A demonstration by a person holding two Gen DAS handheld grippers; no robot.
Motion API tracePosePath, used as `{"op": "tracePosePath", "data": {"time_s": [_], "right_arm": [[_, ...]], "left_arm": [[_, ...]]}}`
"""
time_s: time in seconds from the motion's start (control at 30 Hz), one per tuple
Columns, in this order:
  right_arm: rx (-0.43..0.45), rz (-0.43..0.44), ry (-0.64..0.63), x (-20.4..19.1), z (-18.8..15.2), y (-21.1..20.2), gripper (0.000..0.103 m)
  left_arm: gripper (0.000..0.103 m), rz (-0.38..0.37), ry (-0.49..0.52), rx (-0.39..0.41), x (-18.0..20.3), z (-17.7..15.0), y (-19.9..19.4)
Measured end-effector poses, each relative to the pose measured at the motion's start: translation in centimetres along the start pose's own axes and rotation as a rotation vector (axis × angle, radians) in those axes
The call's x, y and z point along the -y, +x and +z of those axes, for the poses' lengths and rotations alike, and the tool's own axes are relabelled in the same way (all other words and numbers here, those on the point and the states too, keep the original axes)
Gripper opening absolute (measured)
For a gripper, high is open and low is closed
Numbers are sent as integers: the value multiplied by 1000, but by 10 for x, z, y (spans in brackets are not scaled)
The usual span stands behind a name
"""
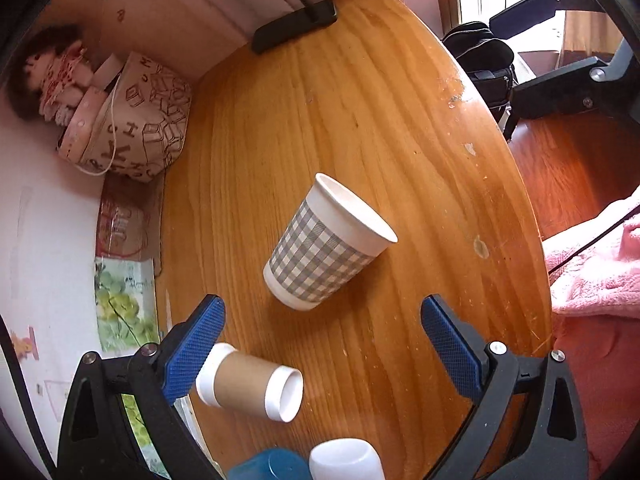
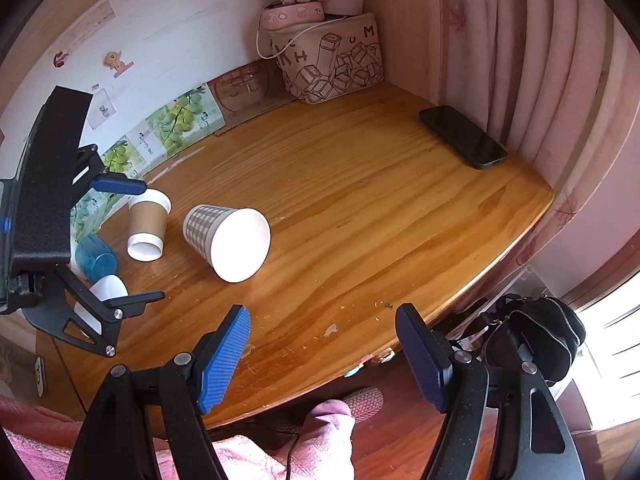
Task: Flip cup upright
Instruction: 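Move the left tool to the rim of the lying checkered cup, then grasp the cup rim with the left tool and tip the cup upright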
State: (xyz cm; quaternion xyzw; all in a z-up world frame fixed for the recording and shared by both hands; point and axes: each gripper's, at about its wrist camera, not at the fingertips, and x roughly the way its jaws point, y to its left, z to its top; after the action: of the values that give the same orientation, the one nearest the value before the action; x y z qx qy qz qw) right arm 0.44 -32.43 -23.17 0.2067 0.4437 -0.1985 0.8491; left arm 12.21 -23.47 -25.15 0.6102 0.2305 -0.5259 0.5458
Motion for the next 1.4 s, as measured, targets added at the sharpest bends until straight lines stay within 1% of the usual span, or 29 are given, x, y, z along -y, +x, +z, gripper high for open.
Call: {"op": "tracePosePath", "data": {"time_s": [0.17,0.33,0.37,0.5,0.7,0.83,1.1,1.2,1.27,1.3,1.37,1.4], "right_arm": [[-12,17,2,14,6,7,76],[-23,21,-1,23,8,12,76],[-25,25,0,24,8,12,76],[-37,28,0,30,7,15,76],[-54,45,25,39,6,18,76],[-60,39,38,45,4,20,76],[-55,23,74,53,4,21,76],[-55,23,71,52,4,22,76],[-54,26,67,52,4,21,76],[-54,26,63,51,4,20,76],[-52,27,58,51,4,20,76],[-52,28,57,50,3,19,76]], "left_arm": [[99,-24,34,-2,-13,25,16],[99,-66,61,-1,-17,45,27],[99,-102,53,-34,-18,49,30],[99,-140,67,-53,-16,58,41],[99,-180,91,-105,-12,62,57],[99,-214,108,-150,-9,62,67],[99,-235,103,-192,-10,59,79],[94,-269,87,-199,-12,61,79],[88,-284,80,-218,-13,62,81],[82,-289,75,-227,-14,62,82],[76,-297,55,-249,-15,62,86],[71,-308,36,-261,-16,61,88]]}}
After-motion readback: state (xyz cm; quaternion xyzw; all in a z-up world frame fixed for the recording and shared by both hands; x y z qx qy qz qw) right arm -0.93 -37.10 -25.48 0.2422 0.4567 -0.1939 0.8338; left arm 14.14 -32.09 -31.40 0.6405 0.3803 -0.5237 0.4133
